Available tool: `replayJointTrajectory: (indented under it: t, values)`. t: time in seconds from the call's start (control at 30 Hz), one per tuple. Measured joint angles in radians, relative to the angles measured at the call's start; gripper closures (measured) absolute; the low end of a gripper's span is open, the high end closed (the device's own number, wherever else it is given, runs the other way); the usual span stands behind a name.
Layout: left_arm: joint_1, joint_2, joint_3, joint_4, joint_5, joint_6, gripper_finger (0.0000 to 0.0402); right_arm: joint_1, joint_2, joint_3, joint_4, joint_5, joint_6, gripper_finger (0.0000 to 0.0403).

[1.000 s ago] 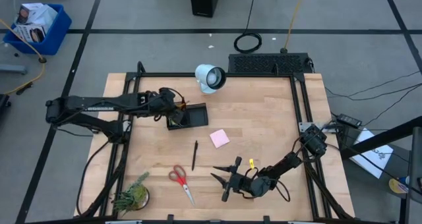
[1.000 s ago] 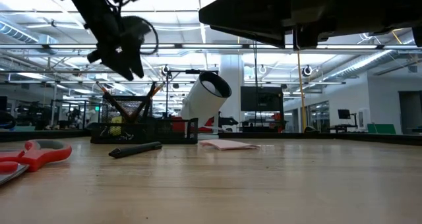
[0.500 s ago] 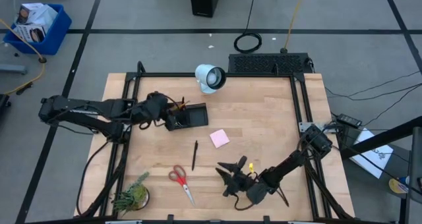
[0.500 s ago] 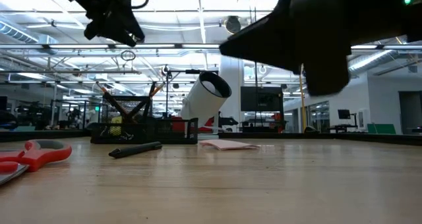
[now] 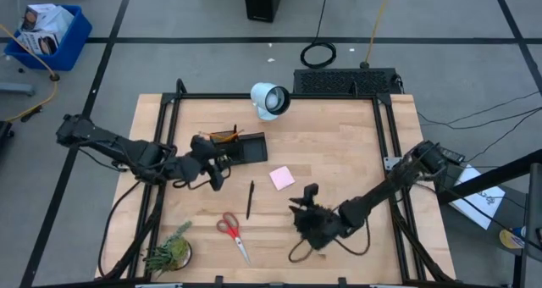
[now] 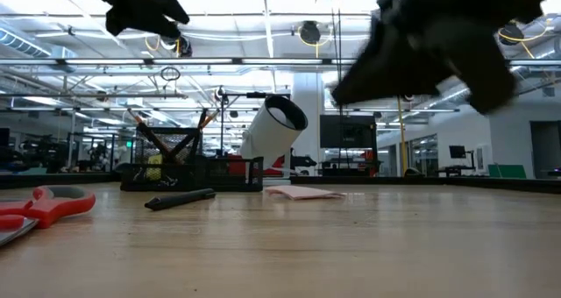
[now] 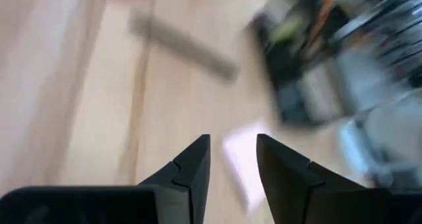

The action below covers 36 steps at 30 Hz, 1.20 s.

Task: Pick and place office supplies into organizer
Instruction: Put the pink sticky note pad into the black desk organizer

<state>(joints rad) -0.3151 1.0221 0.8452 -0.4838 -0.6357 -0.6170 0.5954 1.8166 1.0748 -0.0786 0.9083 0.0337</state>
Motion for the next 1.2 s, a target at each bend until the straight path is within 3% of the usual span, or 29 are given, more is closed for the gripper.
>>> replayJointTrajectory:
  t: [0.1,0.2,0.37,0.77,1.2]
  values:
    - [-0.055,0.009,-0.001,0.021,-0.044,-0.014,0.0215,-0.051,-0.028,0.000,-0.216,-0.160,0.088,0.0286]
    - [-0.100,0.027,-0.001,0.029,-0.084,-0.016,0.0215,-0.089,-0.029,-0.001,-0.316,-0.223,0.050,0.0285]
    - [-0.139,0.067,-0.001,0.046,-0.109,-0.024,0.0215,-0.135,-0.023,0.001,-0.317,-0.235,-0.099,0.0277]
    - [-0.198,0.098,-0.001,0.047,-0.178,-0.069,0.0215,-0.271,0.045,0.013,-0.289,-0.342,-0.246,0.0271]
    - [-0.275,0.097,-0.001,0.048,-0.226,-0.079,0.0215,-0.297,0.075,0.012,-0.225,-0.339,-0.396,0.0270]
